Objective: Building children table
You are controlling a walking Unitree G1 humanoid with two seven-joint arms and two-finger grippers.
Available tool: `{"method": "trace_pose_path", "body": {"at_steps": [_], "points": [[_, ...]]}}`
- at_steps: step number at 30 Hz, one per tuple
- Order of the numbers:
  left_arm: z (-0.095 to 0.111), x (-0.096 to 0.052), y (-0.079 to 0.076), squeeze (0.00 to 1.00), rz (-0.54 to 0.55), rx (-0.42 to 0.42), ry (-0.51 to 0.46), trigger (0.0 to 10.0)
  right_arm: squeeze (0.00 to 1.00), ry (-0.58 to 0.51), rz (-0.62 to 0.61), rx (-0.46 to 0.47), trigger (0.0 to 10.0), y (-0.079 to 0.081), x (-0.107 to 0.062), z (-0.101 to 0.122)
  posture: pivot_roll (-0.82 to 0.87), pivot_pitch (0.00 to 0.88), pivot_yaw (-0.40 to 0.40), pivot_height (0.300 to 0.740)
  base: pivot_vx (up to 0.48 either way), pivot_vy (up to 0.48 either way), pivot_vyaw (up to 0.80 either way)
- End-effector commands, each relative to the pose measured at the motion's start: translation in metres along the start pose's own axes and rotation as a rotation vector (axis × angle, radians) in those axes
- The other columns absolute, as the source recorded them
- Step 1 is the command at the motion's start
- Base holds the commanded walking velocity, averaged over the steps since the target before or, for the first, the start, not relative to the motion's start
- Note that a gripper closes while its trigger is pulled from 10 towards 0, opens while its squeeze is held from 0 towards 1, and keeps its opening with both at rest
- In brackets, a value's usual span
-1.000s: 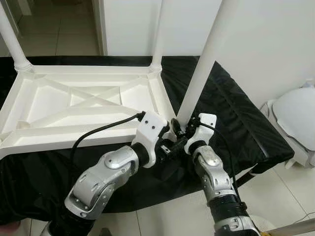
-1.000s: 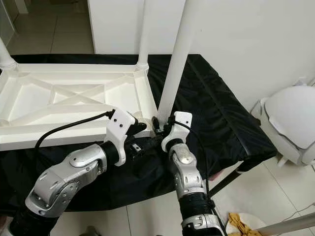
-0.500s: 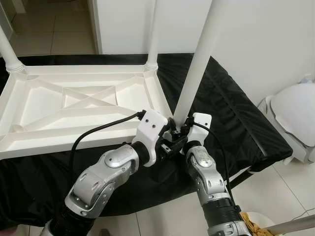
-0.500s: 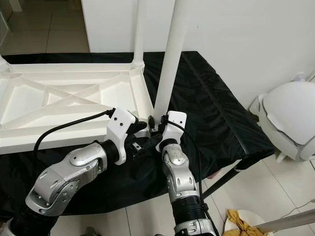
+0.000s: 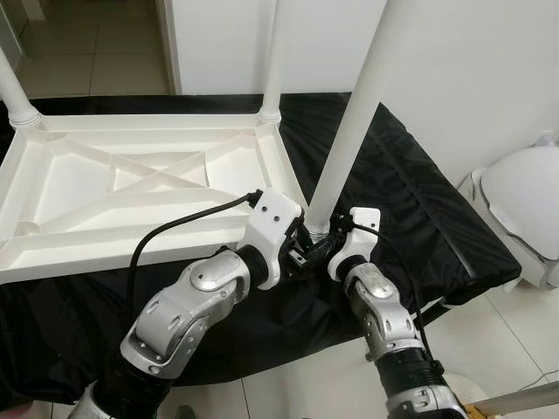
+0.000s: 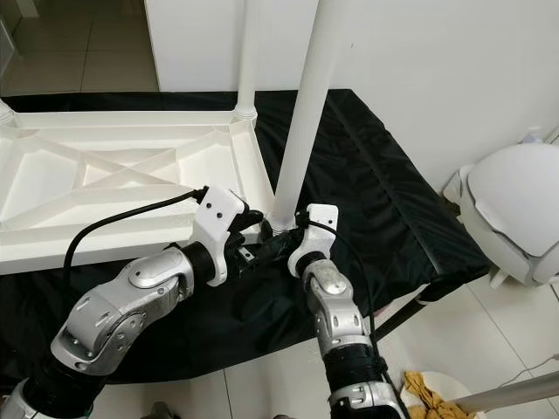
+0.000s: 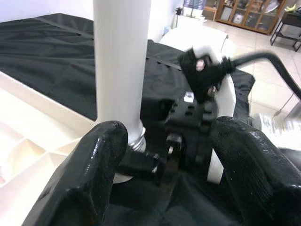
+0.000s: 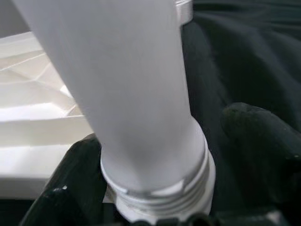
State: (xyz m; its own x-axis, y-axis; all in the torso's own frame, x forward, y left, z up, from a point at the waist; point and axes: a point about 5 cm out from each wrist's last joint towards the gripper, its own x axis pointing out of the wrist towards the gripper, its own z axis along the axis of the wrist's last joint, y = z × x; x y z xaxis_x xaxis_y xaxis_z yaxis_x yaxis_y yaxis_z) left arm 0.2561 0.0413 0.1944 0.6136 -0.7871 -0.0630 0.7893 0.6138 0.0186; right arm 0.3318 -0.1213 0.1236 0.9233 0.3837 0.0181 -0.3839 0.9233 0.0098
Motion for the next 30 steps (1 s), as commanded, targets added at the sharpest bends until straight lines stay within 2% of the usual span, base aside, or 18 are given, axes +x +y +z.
{"method": "trace_pose_path", "body": {"at_steps": [1, 4, 5, 13, 22, 23, 24, 30], "points": [[0.000, 0.001, -0.005, 0.00, -0.085, 0.016, 0.004, 10.0, 0.00, -0.017, 0.036, 0.013, 10.0, -0.011, 0.001, 0.002, 0.01, 0.047, -0.103, 0.740, 0.000, 0.000, 0.00], [0.000, 0.001, -0.004, 0.00, -0.084, 0.017, 0.003, 10.0, 0.00, -0.015, 0.107, -0.002, 10.0, -0.018, 0.004, 0.005, 0.01, 0.045, -0.101, 0.740, 0.000, 0.000, 0.00], [0.000, 0.002, -0.005, 0.00, -0.085, 0.019, 0.004, 10.0, 0.00, -0.014, 0.165, -0.019, 10.0, -0.024, 0.009, 0.010, 0.01, 0.045, -0.101, 0.740, 0.000, 0.000, 0.00], [-0.001, 0.000, -0.005, 0.00, -0.092, 0.022, 0.012, 10.0, 0.00, -0.004, 0.306, -0.046, 10.0, -0.023, 0.023, 0.022, 0.03, 0.042, -0.080, 0.740, 0.000, 0.000, 0.00], [0.000, 0.000, -0.007, 0.00, -0.104, 0.023, 0.013, 10.0, 0.00, 0.043, 0.400, -0.090, 10.0, -0.025, 0.029, 0.024, 0.03, 0.053, -0.075, 0.740, 0.000, 0.000, 0.00], [0.000, 0.000, -0.009, 0.00, -0.118, 0.017, 0.013, 10.0, 0.00, 0.079, 0.430, -0.112, 1.5, -0.029, 0.030, 0.024, 0.03, 0.058, -0.078, 0.740, 0.000, 0.000, 0.00], [-0.001, 0.000, -0.010, 0.00, -0.122, 0.015, 0.016, 10.0, 0.00, 0.085, 0.435, -0.112, 0.0, -0.032, 0.031, 0.025, 0.03, 0.059, -0.078, 0.740, 0.000, 0.000, 0.00], [-0.002, 0.000, -0.011, 0.00, -0.132, 0.015, 0.021, 10.0, 0.00, 0.087, 0.443, -0.110, 0.0, -0.036, 0.030, 0.026, 0.03, 0.061, -0.078, 0.740, 0.000, 0.000, 0.00]]}}
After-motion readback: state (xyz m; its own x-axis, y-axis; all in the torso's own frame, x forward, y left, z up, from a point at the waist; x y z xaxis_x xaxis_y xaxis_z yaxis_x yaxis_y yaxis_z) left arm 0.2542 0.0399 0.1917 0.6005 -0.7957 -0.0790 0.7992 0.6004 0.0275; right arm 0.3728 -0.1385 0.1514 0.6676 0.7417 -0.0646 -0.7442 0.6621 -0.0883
